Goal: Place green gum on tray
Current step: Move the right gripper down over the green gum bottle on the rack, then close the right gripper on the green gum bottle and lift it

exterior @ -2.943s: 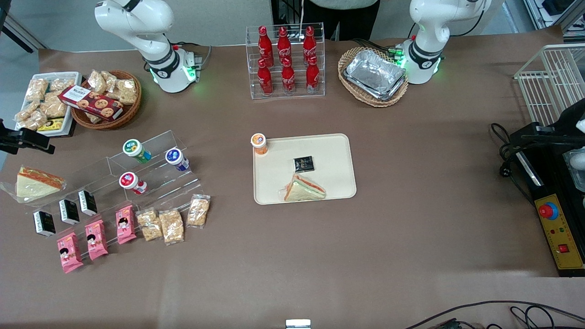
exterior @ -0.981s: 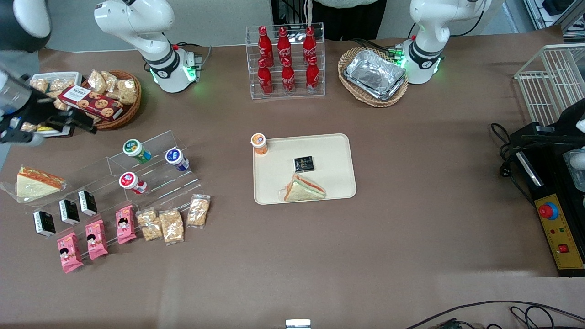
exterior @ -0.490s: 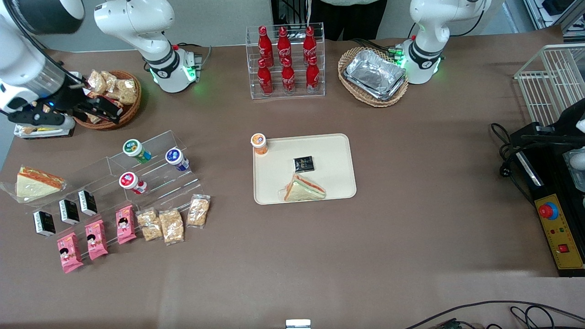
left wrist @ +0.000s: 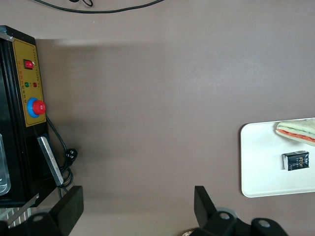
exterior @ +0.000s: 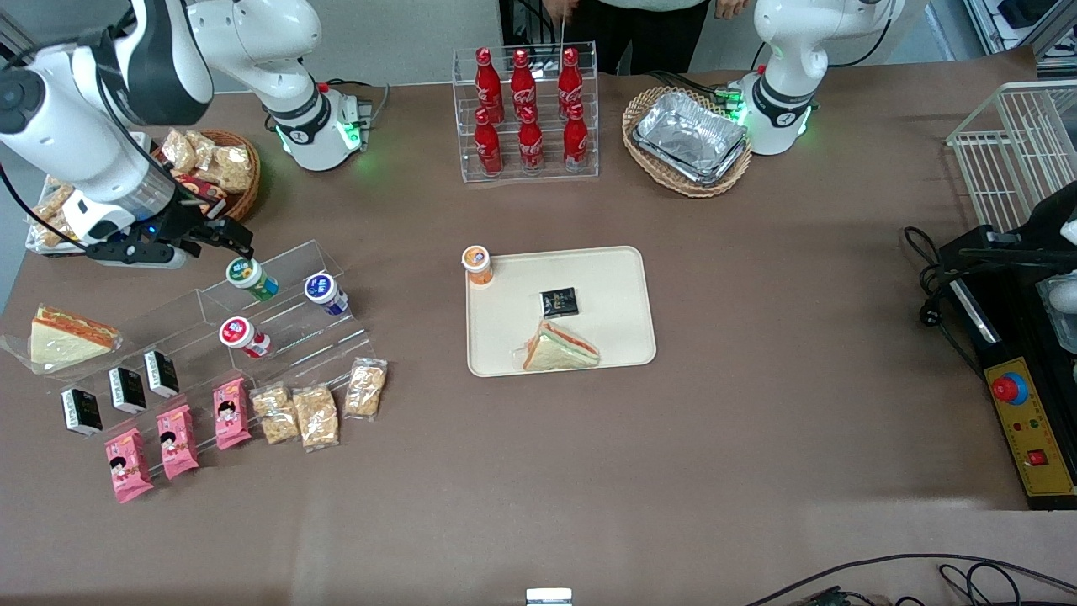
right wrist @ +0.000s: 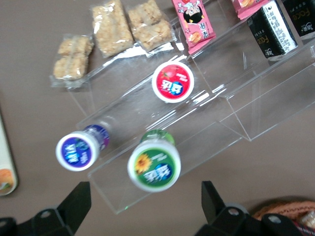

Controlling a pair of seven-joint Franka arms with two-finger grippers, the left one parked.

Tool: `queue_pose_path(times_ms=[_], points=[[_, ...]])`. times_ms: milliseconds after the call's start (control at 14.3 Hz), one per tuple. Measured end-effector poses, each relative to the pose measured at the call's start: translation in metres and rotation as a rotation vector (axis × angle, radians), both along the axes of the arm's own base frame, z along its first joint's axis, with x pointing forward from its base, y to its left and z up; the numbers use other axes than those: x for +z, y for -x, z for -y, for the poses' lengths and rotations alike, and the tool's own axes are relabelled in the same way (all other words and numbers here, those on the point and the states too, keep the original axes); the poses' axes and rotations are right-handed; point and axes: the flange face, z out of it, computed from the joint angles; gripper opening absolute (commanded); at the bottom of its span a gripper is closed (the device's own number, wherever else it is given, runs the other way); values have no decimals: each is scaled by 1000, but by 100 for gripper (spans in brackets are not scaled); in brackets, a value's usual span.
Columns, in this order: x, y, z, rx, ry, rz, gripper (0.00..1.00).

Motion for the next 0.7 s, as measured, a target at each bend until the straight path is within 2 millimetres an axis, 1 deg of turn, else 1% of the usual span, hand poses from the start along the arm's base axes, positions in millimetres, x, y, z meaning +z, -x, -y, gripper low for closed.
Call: queue_pose_path(times_ms=[140, 280, 420, 490, 561, 631, 701], points=[[-23, -2, 10, -1, 1, 6, 100], [-44, -7, 12, -1, 5, -3, 100], [-59, -12, 12, -2, 8, -13, 99], [-65, -14, 12, -2, 10, -16, 96], [-69, -16, 12, -3, 11, -18, 86], [-73, -18, 12, -2, 12, -18, 79], [-76, -19, 12, -2, 13, -20, 75]])
